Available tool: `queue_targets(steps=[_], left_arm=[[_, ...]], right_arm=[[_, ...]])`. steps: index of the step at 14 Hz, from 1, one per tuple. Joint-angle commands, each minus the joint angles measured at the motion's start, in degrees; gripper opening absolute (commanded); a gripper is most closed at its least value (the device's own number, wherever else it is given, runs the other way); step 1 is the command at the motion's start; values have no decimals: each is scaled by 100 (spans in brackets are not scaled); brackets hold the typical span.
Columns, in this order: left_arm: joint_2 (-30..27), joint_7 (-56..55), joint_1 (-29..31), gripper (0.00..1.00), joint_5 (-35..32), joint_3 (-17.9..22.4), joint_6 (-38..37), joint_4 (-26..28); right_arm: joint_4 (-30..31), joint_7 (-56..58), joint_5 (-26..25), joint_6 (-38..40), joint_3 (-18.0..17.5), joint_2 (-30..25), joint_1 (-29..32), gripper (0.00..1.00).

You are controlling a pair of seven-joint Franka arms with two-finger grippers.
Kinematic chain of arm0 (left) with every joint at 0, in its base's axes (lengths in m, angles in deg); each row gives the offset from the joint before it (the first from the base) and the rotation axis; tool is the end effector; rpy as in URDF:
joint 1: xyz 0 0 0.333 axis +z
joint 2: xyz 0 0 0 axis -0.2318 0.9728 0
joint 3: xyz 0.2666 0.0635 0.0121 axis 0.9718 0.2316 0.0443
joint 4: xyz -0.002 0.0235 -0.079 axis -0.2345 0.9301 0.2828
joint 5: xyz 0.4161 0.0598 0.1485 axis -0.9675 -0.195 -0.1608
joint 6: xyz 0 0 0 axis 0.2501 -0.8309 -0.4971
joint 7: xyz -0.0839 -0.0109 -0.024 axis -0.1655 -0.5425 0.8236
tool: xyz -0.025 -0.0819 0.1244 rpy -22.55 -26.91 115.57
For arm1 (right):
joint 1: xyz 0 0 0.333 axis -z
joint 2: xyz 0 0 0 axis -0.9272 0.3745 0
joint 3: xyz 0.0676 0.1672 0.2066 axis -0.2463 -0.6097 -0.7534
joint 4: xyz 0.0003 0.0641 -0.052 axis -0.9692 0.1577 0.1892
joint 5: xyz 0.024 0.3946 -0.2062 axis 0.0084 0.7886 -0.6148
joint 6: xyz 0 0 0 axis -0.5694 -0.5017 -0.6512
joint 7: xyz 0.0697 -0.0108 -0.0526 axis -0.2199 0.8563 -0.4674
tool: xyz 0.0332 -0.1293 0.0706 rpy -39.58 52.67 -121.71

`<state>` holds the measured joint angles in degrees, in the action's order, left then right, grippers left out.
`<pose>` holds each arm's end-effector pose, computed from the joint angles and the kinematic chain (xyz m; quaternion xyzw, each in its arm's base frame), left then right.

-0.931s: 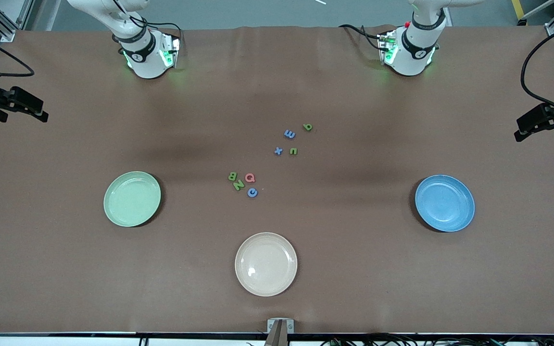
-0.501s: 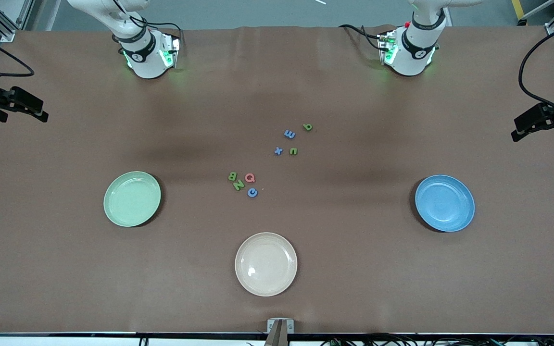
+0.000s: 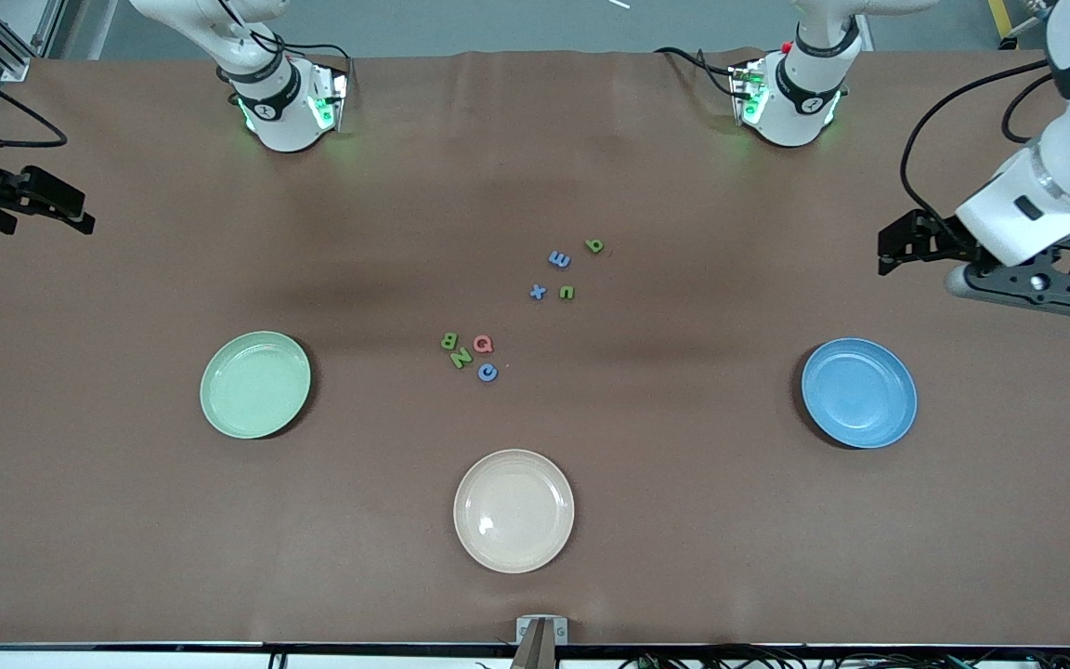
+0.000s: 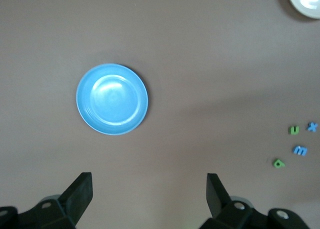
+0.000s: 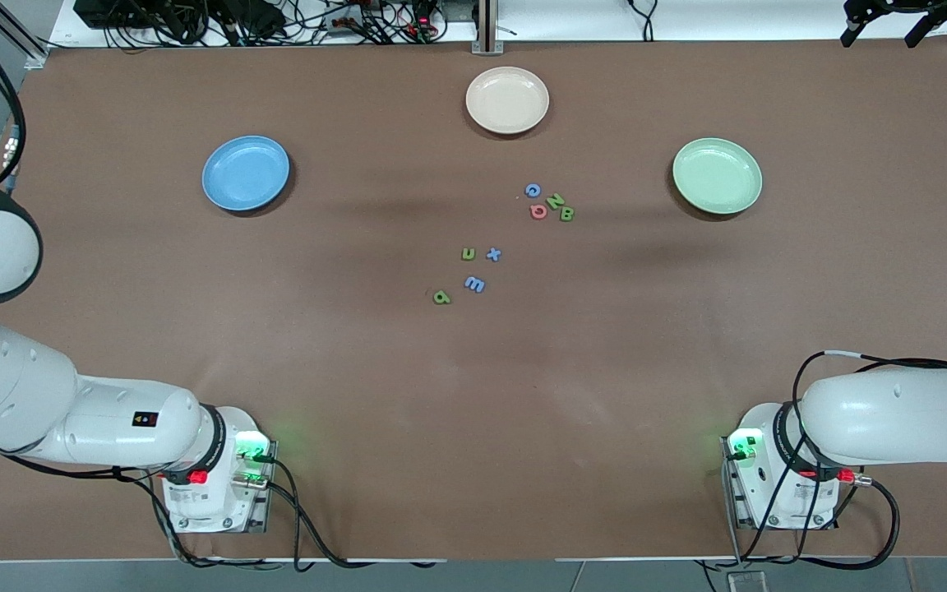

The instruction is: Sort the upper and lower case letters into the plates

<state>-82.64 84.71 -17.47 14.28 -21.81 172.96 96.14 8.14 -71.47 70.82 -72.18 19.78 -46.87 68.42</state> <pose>0.6185 -0.1031 0.4959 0.9937 -0.1079 -0.0294 0.0083 0.5736 -0.0324 0.5316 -0.9995 0.0136 0.0254 0.0150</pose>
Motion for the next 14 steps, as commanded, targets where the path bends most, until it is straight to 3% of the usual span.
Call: queue_targets(steps=[1,5,8,14], left_arm=[[229,158,37,100,19,1,-265,-36],[256,202,108,100,211,-17,-283,95],[99,-603,38,100,537,-95,-195,420],[-138,-3950,46,100,441,-1570,242,1306]], right_arm=[[46,48,-31,38,-33,-66,55,100],[-68,31,-31,64,-33,-48,55,100],[-165,22,-31,56,-33,-22,46,100],[-376,13,-32,56,-42,57,55,100]])
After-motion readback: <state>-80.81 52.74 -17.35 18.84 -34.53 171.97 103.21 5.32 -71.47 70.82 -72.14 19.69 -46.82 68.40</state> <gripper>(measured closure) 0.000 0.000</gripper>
